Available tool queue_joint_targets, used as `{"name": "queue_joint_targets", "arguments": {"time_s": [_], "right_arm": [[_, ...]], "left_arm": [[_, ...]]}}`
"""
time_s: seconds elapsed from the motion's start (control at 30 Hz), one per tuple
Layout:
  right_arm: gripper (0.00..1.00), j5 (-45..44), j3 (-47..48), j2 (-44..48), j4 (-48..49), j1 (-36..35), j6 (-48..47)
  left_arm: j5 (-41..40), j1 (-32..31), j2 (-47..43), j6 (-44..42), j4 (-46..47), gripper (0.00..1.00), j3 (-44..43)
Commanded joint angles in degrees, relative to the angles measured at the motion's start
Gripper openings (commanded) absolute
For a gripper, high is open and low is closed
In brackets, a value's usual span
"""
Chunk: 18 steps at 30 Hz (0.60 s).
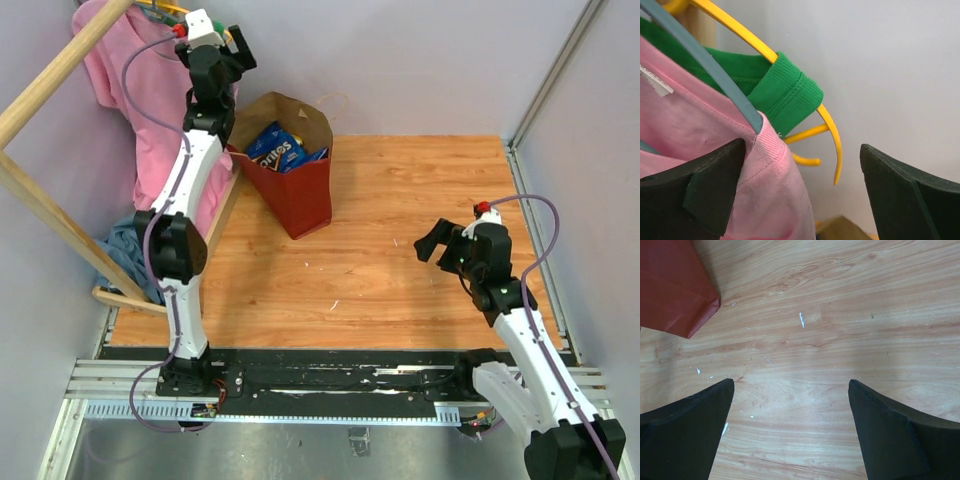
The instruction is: Take the snacks out of the paper bag
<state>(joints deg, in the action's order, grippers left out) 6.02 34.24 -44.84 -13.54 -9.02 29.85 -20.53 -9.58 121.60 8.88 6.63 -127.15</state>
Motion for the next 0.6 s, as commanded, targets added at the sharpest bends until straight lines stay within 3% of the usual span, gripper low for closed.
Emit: {"name": "queue_joint_targets", "arguments": {"time_s": [0.0, 0.17, 0.4, 0.57], "right_arm": [[0.99, 1.8, 1.5, 1.6, 0.7, -0.7, -0.8], [0.99, 2.2, 2.2, 3.5, 0.0, -0.6, -1.6], [0.99, 3.0, 1.8, 8.7, -1.5, -0.6, -1.6], [0.98, 2.7, 1.0, 11.9, -3.9, -0.6, -2.1]], "left_arm": [[4.3, -0.9, -12.6, 6.3, -4.8, 1.0, 9.5], [11.9, -1.0, -29.3, 6.5, -5.5, 1.0, 23.6], [33.0, -1.0, -50.4, 4.3, -14.2, 1.0, 45.7], [43.2, -1.0, -67.1, 7.0, -11.4, 1.0, 65.4]]}}
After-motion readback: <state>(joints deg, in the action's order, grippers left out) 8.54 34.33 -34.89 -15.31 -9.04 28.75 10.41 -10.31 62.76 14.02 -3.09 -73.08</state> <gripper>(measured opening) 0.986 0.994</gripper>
